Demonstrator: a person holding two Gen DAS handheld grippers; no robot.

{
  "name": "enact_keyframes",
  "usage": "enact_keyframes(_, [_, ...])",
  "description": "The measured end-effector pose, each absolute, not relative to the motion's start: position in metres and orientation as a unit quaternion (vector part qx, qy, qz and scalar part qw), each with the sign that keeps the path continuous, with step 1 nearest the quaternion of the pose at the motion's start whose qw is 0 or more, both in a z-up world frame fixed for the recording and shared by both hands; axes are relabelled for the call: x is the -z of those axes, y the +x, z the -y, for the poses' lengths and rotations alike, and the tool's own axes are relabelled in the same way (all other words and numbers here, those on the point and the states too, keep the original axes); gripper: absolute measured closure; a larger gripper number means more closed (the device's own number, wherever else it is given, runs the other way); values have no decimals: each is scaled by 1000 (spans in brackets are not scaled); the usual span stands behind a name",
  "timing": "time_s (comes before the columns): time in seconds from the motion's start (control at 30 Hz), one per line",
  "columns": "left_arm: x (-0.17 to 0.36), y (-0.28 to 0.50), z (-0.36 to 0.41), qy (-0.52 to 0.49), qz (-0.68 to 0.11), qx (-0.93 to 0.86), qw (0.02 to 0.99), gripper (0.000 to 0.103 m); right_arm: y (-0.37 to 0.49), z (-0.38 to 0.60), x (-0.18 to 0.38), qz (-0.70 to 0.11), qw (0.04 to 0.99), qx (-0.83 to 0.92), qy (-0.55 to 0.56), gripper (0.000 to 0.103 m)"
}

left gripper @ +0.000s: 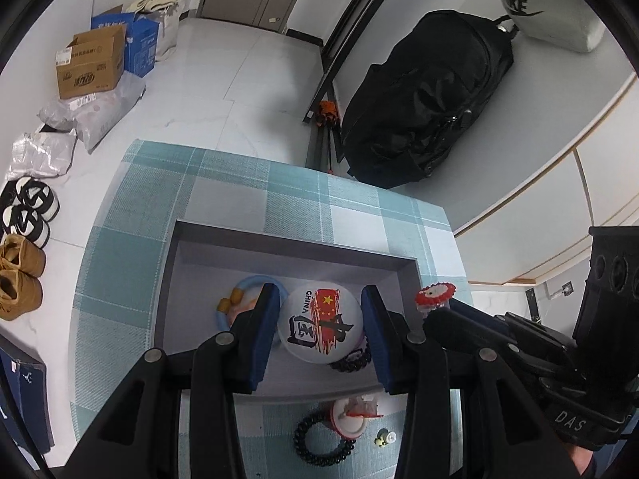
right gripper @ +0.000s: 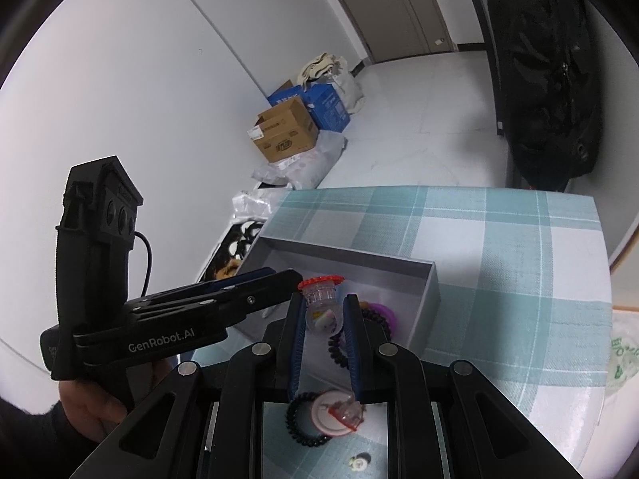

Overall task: Organize jewelry
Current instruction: 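Carry the flag badge and red ring over the grey box and lower them in, then open both tools to release the items and lift out of the box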

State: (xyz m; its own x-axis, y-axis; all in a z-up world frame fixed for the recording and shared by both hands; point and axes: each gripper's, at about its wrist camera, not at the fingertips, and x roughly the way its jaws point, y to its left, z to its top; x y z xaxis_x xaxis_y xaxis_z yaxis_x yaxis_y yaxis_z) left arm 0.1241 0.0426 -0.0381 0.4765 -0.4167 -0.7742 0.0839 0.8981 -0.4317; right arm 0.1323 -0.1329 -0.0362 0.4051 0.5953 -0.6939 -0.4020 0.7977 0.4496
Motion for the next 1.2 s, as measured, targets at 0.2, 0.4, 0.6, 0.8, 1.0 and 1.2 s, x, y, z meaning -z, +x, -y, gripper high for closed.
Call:
enact_keyframes(0.2, [41, 130, -41, -169, -495, 148, 840, 66, 139, 135, 42, -466, 826, -296, 117, 85])
enact_keyframes(0.4, [44, 133, -42, -175, -500, 147, 835, 66, 142, 129, 46, -474, 820, -300, 118, 85])
enact_keyframes(0.6, [43, 131, -43, -168, -493, 135, 843, 66, 143, 124, 51, -484, 817, -295, 108, 83])
enact_keyframes(0.8, [41, 131, -48, -204, -484, 155, 837, 63, 141, 124, 51, -482, 818, -297, 102, 76])
enact_keyframes(1.0, [33, 127, -54, -236, -466, 159, 838, 46, 136, 130, 43, -462, 831, -295, 95, 42])
enact_keyframes(1.2, [26, 119, -53, -226, -457, 150, 847, 43, 131, 149, 45, -463, 837, -273, 104, 39])
